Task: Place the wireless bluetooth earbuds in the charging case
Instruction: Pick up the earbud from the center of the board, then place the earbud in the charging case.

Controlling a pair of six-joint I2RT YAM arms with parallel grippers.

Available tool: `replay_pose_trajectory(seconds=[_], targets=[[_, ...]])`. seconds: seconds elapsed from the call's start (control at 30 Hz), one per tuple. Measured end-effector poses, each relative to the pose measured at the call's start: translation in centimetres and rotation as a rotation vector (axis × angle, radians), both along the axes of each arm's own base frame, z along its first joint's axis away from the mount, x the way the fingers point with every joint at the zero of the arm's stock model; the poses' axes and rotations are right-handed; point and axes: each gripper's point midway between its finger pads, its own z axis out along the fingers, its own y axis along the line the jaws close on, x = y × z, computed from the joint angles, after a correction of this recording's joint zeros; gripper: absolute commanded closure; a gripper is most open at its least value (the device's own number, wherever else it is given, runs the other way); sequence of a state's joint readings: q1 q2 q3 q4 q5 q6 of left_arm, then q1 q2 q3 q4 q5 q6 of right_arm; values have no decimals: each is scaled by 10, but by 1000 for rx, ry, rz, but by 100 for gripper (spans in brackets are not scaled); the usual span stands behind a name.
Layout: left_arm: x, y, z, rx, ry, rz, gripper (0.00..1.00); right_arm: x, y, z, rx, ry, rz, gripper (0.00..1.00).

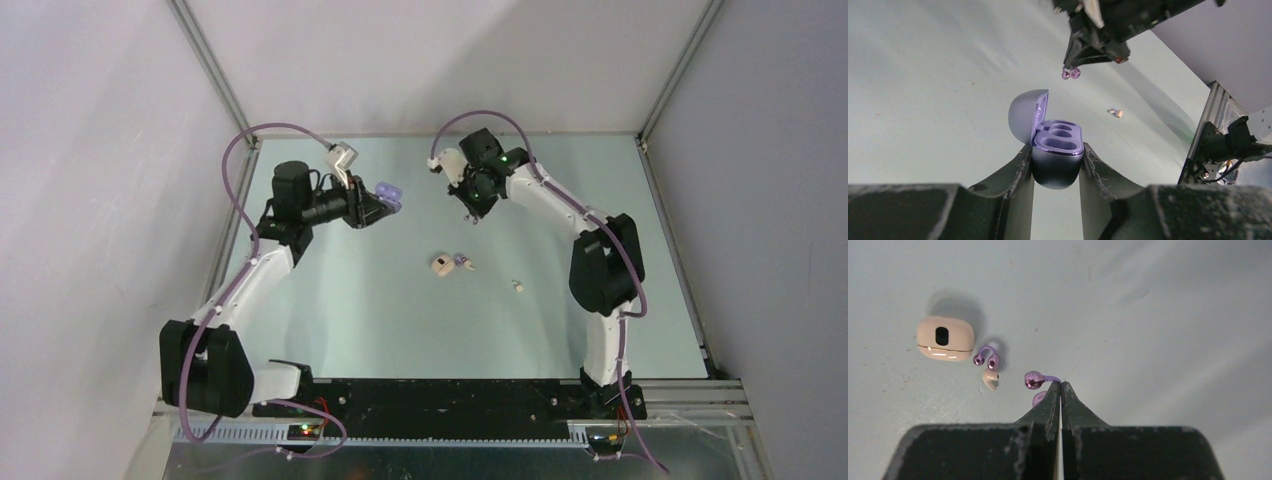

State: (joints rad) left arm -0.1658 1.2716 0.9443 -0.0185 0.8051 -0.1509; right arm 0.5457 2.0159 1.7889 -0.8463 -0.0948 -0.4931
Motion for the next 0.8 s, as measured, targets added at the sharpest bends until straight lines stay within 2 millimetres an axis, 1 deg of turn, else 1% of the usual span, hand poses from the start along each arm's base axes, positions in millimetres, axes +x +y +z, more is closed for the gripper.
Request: replay_pose_trajectory(seconds=[0.17,0.23,0.33,0.4,0.5,0.6,0.7,0.8], targets=[[8,-3,-5,-11,9,0,100,9,5,46,104,-132,-24,100],[11,-6,-8,-17,19,-1,100,10,7,70,176,-191,-42,100],[18,-13,-4,-24,18,5,100,11,12,119,313,-315,-68,100],[25,-17,5,-30,-8,17,100,8,13,149,396,-394,-84,100],[33,-22,22,-49,-65,35,100,-3,15,202,542,-545,-88,100],[39,-27,37,-71,-128,47,100,-16,23,243,659,-671,-84,100],[41,-32,48,-84,-176,51,100,-23,35,274,755,-759,-77,100],[38,-39,58,-85,-229,43,100,-25,42,289,806,-815,-71,100]])
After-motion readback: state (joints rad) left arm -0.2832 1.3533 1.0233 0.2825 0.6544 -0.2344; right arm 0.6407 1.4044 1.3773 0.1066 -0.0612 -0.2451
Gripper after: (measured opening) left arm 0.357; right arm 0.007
